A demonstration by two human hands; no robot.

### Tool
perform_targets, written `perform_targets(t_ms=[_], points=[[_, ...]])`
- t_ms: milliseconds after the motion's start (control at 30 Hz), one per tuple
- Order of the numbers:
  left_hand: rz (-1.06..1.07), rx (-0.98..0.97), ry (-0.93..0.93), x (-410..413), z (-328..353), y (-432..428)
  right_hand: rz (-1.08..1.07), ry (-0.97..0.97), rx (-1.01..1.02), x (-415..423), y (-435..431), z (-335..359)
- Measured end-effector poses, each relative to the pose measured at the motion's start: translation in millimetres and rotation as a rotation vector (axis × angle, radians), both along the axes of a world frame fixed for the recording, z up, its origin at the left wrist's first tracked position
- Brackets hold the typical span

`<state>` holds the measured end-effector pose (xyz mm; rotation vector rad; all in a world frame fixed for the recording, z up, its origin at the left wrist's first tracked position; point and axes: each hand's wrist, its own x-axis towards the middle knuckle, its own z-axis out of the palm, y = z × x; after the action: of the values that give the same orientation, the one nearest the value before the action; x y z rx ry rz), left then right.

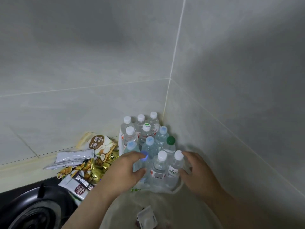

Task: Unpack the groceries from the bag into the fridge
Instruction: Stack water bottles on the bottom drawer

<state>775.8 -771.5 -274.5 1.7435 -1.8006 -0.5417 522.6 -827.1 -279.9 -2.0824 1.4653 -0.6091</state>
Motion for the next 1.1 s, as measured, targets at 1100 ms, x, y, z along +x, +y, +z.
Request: perform_targets(t_ms=[1100], points=[[0.298, -0.085, 0.155, 72.3, -1.9, -141.7, 0.211, 0.048, -0.126, 115.8, -153.1, 32.5]])
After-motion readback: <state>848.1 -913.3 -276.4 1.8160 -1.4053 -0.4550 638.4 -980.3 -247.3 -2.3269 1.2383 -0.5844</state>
